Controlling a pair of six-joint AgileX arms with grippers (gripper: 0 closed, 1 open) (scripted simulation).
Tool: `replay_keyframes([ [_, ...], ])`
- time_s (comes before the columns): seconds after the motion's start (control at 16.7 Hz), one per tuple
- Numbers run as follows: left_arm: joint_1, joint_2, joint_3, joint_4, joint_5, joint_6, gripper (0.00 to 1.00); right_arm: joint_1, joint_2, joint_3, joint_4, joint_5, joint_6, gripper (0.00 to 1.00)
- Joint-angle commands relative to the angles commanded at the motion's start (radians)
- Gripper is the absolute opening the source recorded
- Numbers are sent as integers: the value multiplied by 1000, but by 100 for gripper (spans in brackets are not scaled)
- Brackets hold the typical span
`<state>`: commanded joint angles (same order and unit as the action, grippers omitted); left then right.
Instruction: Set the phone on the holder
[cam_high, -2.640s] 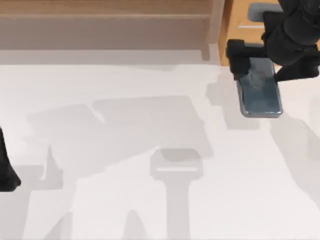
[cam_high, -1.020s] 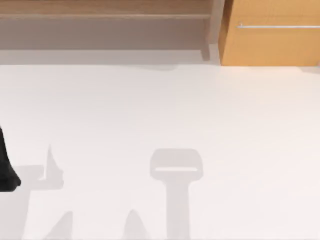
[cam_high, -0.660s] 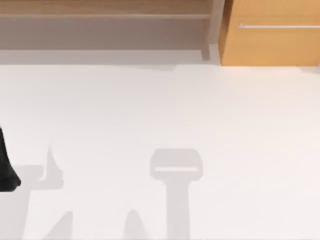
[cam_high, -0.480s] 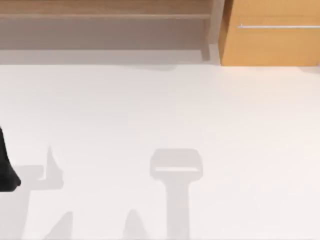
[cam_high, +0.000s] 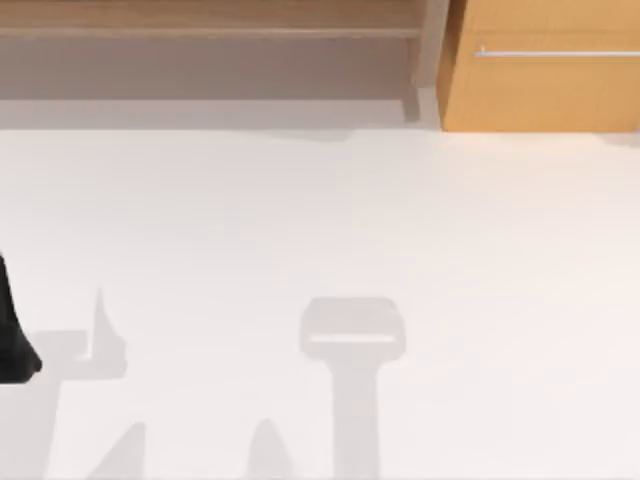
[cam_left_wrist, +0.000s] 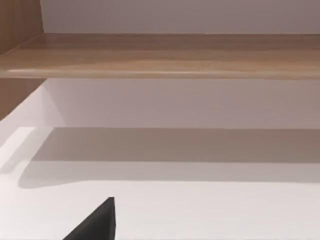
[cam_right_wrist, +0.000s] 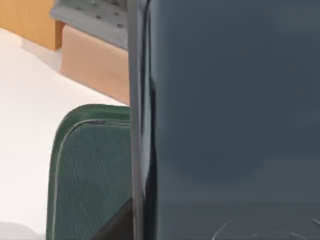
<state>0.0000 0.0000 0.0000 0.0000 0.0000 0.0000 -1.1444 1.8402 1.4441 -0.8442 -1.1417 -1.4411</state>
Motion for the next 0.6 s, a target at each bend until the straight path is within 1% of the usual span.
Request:
replay_keyframes([
  [0.12,0,0,0,0,0,0,100,76,3,-37,22,9,69,0],
  [0.24,0,0,0,0,0,0,100,122,12,-56,4,25,116,0],
  [0.54,0,0,0,0,0,0,100,134,23,-51,-6,31,129,0],
  [0.6,0,0,0,0,0,0,100,134,23,-51,-6,31,129,8],
])
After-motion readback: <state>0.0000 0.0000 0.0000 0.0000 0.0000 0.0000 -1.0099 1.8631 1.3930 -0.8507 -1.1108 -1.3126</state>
